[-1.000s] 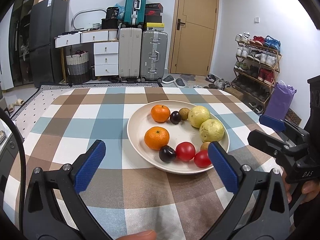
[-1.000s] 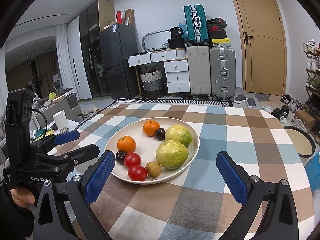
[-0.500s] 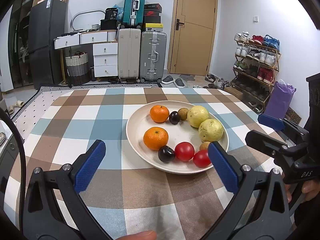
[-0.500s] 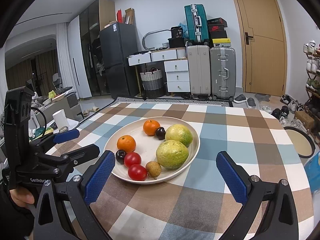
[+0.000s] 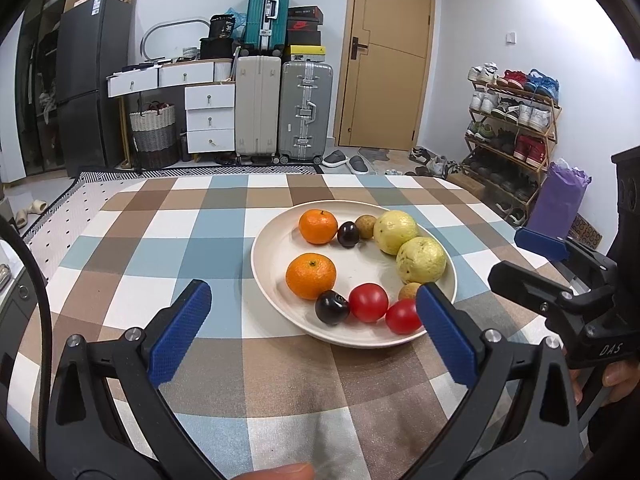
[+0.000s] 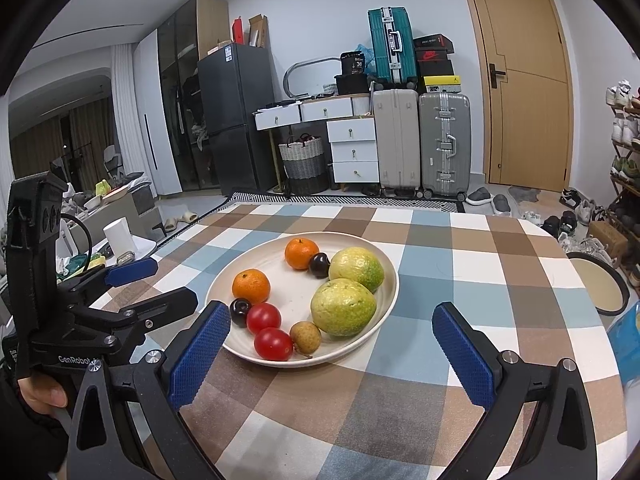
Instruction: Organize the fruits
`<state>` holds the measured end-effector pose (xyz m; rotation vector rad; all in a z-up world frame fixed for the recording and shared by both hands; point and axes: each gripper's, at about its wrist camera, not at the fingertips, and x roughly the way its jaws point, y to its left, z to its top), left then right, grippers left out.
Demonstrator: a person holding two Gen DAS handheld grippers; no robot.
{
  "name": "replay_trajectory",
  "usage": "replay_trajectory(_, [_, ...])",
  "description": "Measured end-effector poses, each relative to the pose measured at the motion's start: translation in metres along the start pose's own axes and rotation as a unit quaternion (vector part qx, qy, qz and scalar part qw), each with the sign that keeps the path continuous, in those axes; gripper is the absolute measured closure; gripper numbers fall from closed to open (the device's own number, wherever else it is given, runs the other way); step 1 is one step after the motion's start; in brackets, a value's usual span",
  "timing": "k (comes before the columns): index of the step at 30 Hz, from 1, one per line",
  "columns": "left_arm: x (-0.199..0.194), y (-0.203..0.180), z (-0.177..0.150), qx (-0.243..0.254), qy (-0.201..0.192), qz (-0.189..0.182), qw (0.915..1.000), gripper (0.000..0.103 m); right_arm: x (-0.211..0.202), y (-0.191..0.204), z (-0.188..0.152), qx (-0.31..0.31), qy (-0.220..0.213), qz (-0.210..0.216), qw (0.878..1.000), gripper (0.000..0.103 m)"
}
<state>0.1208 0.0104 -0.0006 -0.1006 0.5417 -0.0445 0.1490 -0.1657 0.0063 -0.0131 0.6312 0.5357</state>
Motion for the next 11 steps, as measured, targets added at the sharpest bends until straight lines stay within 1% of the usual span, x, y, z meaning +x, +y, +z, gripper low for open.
replay_trajectory(4, [0.0013, 0.0008, 0.0011, 0.006, 0.0, -0.002, 1.0, 0.001, 0.0007, -0.0006, -0.0001, 0.002, 0.002, -0.001, 1.0, 0.0])
replay_trajectory(11, [0.003, -0.0002, -0.0003, 0.0, 0.002, -0.002, 1.0, 0.001, 0.0002, -0.0035, -0.0004, 0.004, 0.003, 0.001, 1.0, 0.0])
